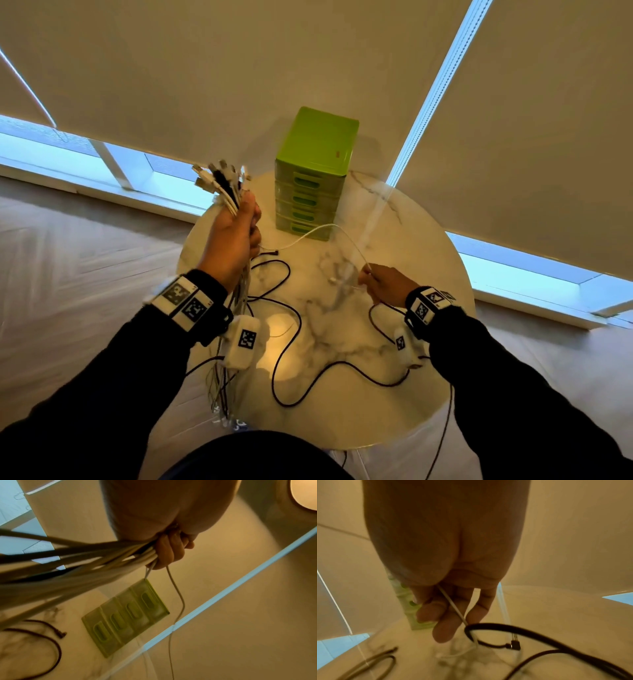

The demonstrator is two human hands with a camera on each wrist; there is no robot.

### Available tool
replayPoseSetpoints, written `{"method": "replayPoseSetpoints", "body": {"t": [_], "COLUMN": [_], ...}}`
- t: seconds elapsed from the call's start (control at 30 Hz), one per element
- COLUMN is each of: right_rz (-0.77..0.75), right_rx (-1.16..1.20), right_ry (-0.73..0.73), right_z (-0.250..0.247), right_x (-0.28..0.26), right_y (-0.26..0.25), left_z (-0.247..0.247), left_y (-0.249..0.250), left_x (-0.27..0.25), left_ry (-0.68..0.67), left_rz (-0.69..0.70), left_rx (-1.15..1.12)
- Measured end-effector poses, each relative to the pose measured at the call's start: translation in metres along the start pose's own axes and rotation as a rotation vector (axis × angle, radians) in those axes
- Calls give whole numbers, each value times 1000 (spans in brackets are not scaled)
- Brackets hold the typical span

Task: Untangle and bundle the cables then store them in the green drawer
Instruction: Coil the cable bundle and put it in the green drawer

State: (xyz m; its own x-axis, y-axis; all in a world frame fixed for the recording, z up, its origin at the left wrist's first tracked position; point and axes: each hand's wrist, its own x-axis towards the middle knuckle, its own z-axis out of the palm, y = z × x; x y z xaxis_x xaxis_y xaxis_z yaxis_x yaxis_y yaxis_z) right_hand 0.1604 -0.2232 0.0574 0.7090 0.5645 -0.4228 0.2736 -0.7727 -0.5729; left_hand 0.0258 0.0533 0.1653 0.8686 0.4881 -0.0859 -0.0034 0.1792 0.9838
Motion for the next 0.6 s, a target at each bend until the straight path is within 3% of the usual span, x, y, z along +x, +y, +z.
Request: {"method": "replayPoseSetpoints", "body": {"t": [0.17,0.43,0.6], "right_rz": [-148,-310,-189], "right_rx": [47,-57,-109], "right_ry": [-13,-63,-139], "right_z": [-3,-14,-4], "right_x": [-13,-34,-33], "right_y": [-57,-94,-74], "left_z": [32,66,67], "left_y": [-31,-41,-41], "left_x": [-14,-26,-23], "left_ry": [-97,-268,-214], "left_rz": [-103,-74,-63], "left_rx": [56,240,174]}}
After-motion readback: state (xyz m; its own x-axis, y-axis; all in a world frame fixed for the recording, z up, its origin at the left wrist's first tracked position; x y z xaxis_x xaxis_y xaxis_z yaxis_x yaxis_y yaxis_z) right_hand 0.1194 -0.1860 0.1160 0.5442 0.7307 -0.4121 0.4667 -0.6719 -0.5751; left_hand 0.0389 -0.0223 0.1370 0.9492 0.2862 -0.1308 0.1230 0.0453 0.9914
